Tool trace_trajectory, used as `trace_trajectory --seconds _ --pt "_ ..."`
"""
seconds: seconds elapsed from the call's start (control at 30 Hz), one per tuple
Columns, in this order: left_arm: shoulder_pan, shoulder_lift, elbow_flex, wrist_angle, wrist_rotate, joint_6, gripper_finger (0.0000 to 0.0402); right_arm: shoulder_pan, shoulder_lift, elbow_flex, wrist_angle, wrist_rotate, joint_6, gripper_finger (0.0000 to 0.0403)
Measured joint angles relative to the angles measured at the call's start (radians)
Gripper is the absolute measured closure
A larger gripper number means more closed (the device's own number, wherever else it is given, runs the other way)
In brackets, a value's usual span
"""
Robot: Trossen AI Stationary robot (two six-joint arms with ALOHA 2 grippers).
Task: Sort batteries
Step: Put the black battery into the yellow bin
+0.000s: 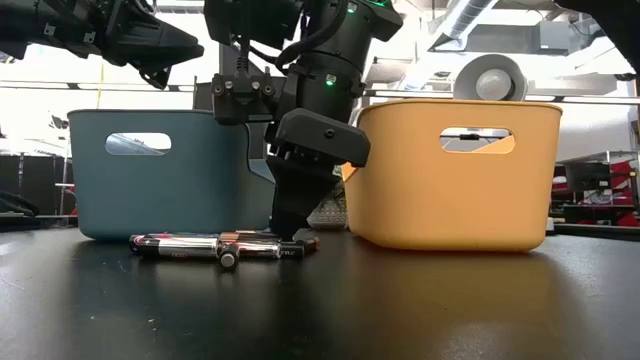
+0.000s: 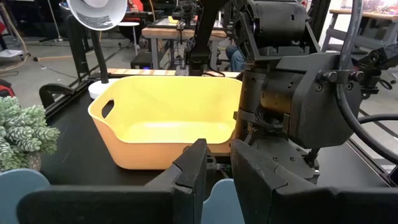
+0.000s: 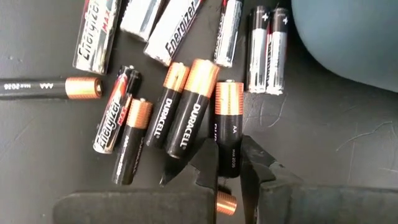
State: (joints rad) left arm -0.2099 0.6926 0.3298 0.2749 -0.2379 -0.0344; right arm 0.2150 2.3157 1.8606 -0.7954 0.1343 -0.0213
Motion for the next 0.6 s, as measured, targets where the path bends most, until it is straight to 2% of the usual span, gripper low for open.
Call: trace_trajectory --seconds 0.37,0.6 --pt "0.000 0.000 0.000 0.000 0.000 0.000 0.0331 0.003 -0.010 0.001 -0.014 0.000 -0.033 0.0362" --pt "0.000 0.000 0.000 -0.001 0.000 0.000 0.0331 0.007 -0.061 0.002 -0.017 0.000 -0.043 0.0362"
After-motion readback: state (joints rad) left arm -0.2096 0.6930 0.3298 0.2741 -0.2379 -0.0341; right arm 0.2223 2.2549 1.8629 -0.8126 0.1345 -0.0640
